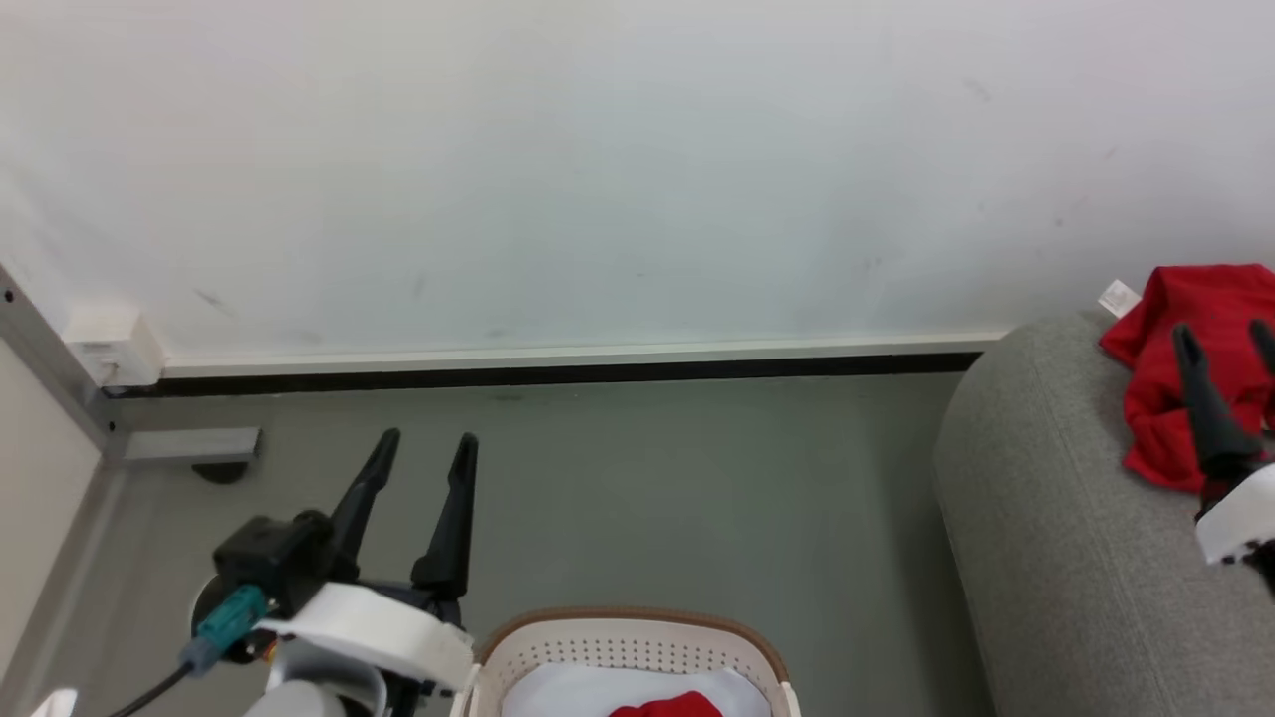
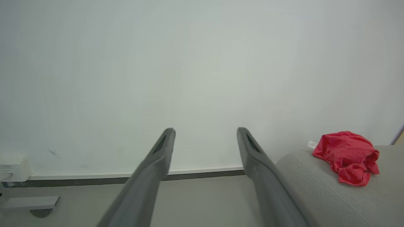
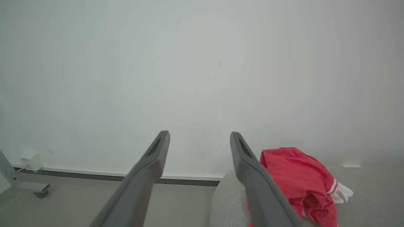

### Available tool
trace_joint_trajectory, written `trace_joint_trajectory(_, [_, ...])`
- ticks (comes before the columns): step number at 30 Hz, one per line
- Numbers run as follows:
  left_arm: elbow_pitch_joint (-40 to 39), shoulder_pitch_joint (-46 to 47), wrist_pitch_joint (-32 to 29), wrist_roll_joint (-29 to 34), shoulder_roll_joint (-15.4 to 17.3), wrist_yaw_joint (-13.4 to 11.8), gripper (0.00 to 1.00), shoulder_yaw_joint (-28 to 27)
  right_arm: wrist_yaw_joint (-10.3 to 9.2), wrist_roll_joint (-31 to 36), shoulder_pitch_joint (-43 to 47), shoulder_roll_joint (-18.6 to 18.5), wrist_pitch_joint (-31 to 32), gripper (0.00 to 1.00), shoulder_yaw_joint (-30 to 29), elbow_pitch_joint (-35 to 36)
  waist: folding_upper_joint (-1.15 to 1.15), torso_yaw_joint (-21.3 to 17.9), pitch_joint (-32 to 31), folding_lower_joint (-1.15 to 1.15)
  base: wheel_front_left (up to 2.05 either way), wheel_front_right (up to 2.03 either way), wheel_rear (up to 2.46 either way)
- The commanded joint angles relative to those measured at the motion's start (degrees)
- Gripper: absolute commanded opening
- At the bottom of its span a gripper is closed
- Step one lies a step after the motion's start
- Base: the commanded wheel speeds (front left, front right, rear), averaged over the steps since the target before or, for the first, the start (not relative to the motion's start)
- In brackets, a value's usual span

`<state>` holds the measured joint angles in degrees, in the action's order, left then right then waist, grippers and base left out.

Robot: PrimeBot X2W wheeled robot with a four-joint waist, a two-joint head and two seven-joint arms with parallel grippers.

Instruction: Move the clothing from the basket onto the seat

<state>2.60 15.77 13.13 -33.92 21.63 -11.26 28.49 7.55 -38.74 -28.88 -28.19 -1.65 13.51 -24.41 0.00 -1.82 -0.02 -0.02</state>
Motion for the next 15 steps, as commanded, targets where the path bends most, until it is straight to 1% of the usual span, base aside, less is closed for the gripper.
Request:
trace_joint_trajectory(1, [-0.9, -2.6, 1.0, -0.9, 0.3, -0.9, 1.00, -1.5, -0.12, 1.4, 5.0, 2.5, -1.6, 1.00, -2.2, 2.5, 0.00, 1.4, -0.5, 0.02, 0.00, 0.00, 0.00])
trace_joint_trajectory(2, [-0.9, -2.6, 1.0, -0.9, 0.3, -0.9, 1.00, -1.5, -0.12, 1.4, 5.0, 2.5, -1.6, 1.00, -2.2, 2.5, 0.00, 1.4, -0.5, 0.02, 0.00, 0.00, 0.00])
trace_joint_trajectory(3, [-1.1, -4.8, 1.5, -0.1, 0.6, -2.1, 1.00, -2.9, -0.12, 3.6, 9.0, 5.1, -3.3, 1.00, -4.6, 5.0, 0.00, 1.8, -0.6, 0.02, 0.00, 0.00, 0.00])
trace_joint_trajectory(4, [-1.1, -4.8, 1.5, -0.1, 0.6, -2.1, 1.00, -2.9, -0.12, 3.6, 9.0, 5.1, -3.3, 1.00, -4.6, 5.0, 0.00, 1.8, -0.6, 0.02, 0.00, 0.00, 0.00])
trace_joint_trajectory(7, [-1.2, -8.0, 2.0, 0.9, -0.1, -3.7, 1.00, -4.9, -0.12, 7.4, 14.8, 9.6, -5.5, 1.00, -7.3, 8.7, 0.00, 2.1, -0.6, 0.02, 0.00, 0.00, 0.00])
trace_joint_trajectory(10, [-2.3, -10.6, 2.0, 3.2, -1.4, -4.7, 1.00, -8.0, -0.12, 8.8, 19.2, 13.9, -6.1, 1.00, -9.6, 11.3, 0.00, 2.2, -0.5, 0.02, 0.00, 0.00, 0.00])
trace_joint_trajectory(12, [-2.8, -13.1, 2.0, 5.0, -2.8, -4.2, 1.00, -9.6, -0.12, 9.6, 21.6, 16.6, -6.6, 1.00, -10.3, 13.1, 0.00, 2.1, -0.5, 0.02, 0.00, 0.00, 0.00])
trace_joint_trajectory(15, [-2.9, -15.3, 2.0, 7.4, -4.5, -2.8, 1.00, -11.7, -0.12, 12.1, 24.9, 19.1, -7.9, 1.00, -10.5, 15.2, 0.00, 2.1, -0.6, 0.02, 0.00, 0.00, 0.00])
